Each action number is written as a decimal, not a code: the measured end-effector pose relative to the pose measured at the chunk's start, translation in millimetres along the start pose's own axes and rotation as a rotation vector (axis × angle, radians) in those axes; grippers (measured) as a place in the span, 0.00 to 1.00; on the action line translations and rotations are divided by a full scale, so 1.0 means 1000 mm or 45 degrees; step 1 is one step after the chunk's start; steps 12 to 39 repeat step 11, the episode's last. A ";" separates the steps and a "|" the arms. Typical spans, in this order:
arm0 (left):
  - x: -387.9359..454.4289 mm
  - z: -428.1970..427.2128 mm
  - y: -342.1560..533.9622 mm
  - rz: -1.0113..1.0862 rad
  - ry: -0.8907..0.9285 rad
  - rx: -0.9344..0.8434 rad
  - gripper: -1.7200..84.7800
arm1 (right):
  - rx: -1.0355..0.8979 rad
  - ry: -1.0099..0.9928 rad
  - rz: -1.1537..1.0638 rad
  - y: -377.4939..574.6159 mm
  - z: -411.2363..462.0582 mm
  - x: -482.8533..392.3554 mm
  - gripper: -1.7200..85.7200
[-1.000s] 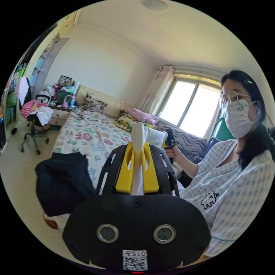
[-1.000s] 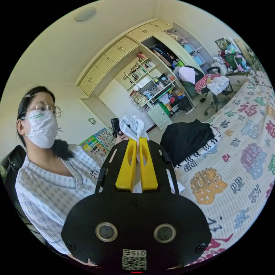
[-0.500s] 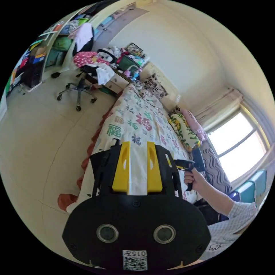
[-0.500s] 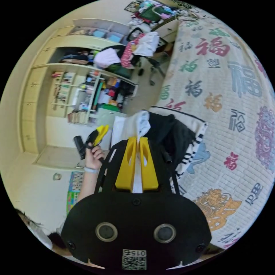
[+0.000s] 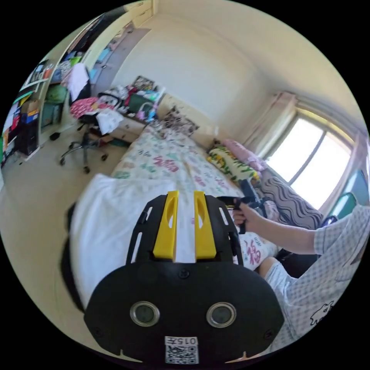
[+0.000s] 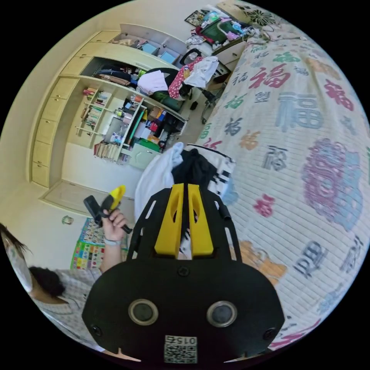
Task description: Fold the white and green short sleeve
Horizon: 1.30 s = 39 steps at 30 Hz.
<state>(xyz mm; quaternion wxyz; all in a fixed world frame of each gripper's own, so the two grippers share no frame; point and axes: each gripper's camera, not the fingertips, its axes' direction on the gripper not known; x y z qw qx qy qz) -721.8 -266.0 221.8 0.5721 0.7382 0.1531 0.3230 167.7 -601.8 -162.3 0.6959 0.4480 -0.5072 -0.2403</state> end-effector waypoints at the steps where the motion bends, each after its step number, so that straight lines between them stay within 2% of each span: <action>1: 0.036 0.022 0.010 0.074 0.039 -0.006 0.10 | 0.015 0.093 -0.015 0.019 -0.024 0.007 0.03; 6: 0.157 0.130 0.061 0.277 0.282 -0.184 0.11 | 0.137 0.519 0.009 0.104 -0.148 0.035 0.04; 8: 0.199 0.182 0.087 0.272 0.406 -0.323 0.12 | 0.259 0.636 0.114 0.149 -0.222 0.059 0.06; 11: 0.242 0.237 0.117 0.287 0.465 -0.487 0.12 | 0.416 0.830 0.298 0.202 -0.316 0.096 0.08; 39: 0.242 0.237 0.117 0.287 0.465 -0.487 0.12 | 0.416 0.830 0.298 0.202 -0.316 0.096 0.08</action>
